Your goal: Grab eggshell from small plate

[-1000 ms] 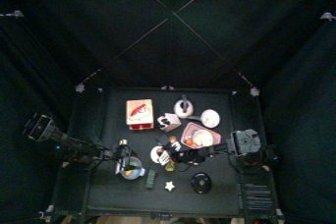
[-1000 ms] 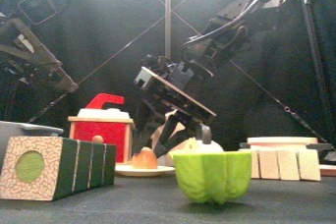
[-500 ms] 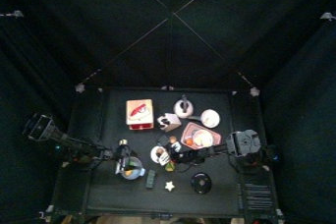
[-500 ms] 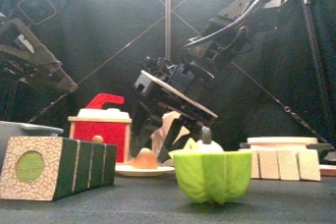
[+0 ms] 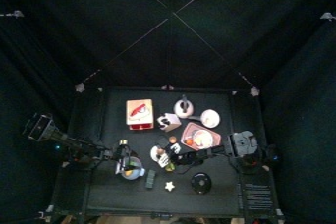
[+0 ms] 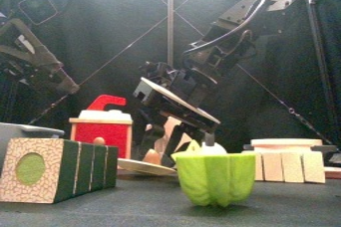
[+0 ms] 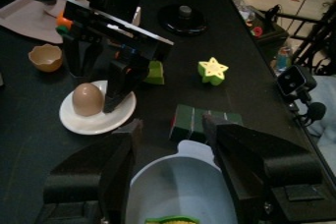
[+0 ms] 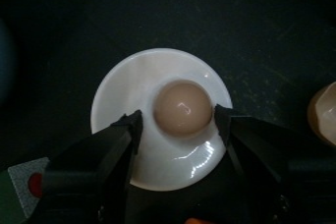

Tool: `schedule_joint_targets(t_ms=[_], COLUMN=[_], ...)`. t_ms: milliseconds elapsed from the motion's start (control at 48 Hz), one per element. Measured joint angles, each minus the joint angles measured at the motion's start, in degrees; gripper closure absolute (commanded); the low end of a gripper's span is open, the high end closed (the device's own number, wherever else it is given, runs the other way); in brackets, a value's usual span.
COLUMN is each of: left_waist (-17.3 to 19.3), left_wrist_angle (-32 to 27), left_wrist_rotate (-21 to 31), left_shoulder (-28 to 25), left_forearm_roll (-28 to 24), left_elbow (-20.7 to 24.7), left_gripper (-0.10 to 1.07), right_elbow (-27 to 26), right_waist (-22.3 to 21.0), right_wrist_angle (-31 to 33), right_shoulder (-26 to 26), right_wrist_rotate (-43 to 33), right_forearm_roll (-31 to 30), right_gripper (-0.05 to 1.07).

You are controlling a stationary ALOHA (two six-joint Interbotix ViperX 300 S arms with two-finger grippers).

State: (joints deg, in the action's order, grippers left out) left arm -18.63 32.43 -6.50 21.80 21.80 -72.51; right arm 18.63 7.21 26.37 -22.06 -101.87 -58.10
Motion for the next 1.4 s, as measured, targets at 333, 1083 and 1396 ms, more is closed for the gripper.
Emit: schedule_joint_targets(t_ms=[333, 1083, 1396], left_waist=[0.0, 0.0, 0.0], left_wrist_angle=[0.0, 0.0, 0.0], left_wrist_rotate=[0.0, 0.0, 0.1], left_shoulder=[0.0, 0.0, 0.0], left_forearm_roll=[0.0, 0.0, 0.0], left_elbow=[-0.2, -0.2, -0.2], left_gripper=[0.09, 0.09, 0.09], right_elbow=[-0.2, -0.3, -0.5], right_waist=[-0.1, -0.1, 0.1], right_wrist_angle=[1.1, 1.1, 1.1], right_shoulder=[-0.4, -0.5, 0.3], right_wrist_rotate=[0.0, 0.0, 0.0], right_forearm_roll=[-0.4, -0.1, 0.1], right_gripper=[0.11, 0.37, 0.37])
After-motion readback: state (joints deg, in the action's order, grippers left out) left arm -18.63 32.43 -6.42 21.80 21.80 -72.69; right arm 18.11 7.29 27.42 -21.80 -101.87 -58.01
